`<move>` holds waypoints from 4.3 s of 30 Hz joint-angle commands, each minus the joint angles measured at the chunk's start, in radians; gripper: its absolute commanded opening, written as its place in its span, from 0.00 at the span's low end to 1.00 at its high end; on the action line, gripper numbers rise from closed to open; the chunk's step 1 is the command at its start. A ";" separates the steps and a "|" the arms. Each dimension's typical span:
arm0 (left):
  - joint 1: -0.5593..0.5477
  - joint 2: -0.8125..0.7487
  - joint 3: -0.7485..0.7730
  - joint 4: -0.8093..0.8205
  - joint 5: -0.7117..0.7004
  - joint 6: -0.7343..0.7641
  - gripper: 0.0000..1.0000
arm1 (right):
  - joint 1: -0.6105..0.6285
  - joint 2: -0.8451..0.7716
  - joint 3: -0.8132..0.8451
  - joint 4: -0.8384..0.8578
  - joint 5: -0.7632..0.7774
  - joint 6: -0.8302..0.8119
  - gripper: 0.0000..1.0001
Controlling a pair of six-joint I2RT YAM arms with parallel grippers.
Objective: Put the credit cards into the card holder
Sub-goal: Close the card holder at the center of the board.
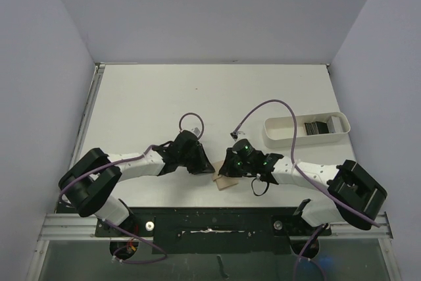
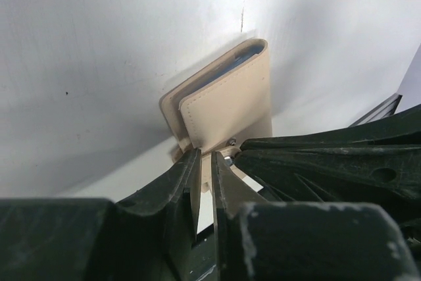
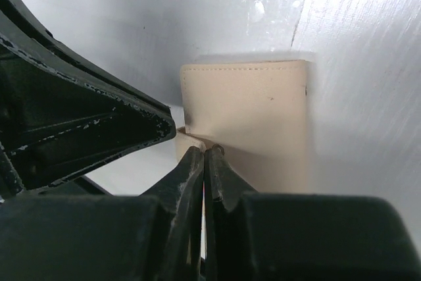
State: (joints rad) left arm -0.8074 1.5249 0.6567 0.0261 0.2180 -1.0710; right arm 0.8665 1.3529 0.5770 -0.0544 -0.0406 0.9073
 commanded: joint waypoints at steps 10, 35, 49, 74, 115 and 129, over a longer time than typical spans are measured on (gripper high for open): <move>0.017 0.017 0.048 0.028 0.009 0.016 0.12 | 0.008 -0.048 0.014 -0.004 0.060 -0.056 0.00; -0.026 0.027 0.047 0.106 0.072 0.003 0.07 | -0.010 -0.032 -0.007 0.028 0.070 -0.065 0.00; -0.033 0.050 0.062 0.112 0.074 0.002 0.07 | -0.017 -0.012 -0.026 0.048 0.065 -0.061 0.00; -0.038 0.065 0.078 0.097 0.065 0.008 0.07 | -0.022 0.013 -0.036 0.069 0.053 -0.061 0.00; -0.104 0.122 0.161 -0.088 -0.072 0.097 0.00 | -0.021 -0.006 -0.037 0.055 0.043 -0.064 0.00; -0.145 0.150 0.172 -0.179 -0.117 0.096 0.00 | -0.019 -0.009 -0.058 0.067 0.042 -0.059 0.00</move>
State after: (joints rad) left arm -0.9184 1.6306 0.8165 -0.0925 0.1448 -0.9882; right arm 0.8494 1.3540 0.5331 -0.0017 -0.0010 0.8494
